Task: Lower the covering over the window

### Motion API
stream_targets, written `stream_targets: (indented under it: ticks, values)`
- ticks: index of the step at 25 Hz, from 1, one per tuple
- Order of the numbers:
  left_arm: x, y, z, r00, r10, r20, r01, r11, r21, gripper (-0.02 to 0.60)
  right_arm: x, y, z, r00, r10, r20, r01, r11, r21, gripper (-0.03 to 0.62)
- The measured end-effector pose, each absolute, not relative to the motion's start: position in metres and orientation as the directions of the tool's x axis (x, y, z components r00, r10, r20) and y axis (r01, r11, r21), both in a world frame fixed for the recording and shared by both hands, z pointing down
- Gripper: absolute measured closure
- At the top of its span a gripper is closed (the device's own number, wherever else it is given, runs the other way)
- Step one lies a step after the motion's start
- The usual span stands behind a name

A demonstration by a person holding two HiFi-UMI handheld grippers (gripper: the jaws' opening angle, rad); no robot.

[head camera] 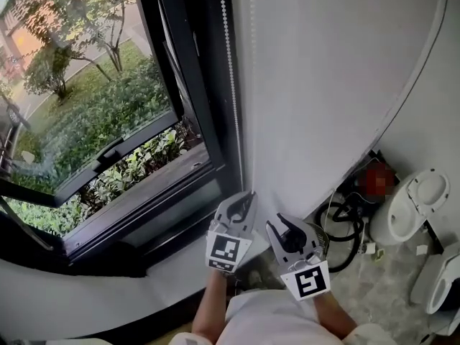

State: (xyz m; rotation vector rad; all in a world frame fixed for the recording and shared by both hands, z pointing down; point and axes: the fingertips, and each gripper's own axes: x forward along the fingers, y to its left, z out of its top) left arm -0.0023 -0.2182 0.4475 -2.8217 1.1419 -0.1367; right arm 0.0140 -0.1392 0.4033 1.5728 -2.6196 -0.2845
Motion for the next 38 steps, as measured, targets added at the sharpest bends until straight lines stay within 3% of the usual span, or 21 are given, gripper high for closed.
stream_targets:
  ticks: [15, 17, 18, 38]
  values:
    - [-0.016, -0.173, 0.449, 0.734, -0.677, 0.051, -0.669, -0.734, -0.115, 0.568, -0.028, -0.183, 0.343, -0.585, -0.805, -0.1, -0.809, 0.568, 0.152, 0.488]
    - [-0.016, -0.172, 0.449, 0.735, -0.676, 0.052, -0.668, -0.735, -0.115, 0.566, -0.033, -0.182, 0.341, -0.608, -0.787, -0.101, -0.791, 0.59, 0.165, 0.525]
    - [-0.016, -0.172, 0.45, 0.734, -0.677, 0.052, -0.669, -0.735, -0.116, 0.566, -0.035, -0.181, 0.34, -0.62, -0.778, -0.099, -0.782, 0.602, 0.161, 0.579]
    - [-0.006, -0.155, 0.494, 0.731, -0.669, 0.132, -0.668, -0.742, -0.063, 0.566, -0.028, -0.162, 0.391, -0.673, -0.74, -0.014, -0.738, 0.67, 0.076, 0.582]
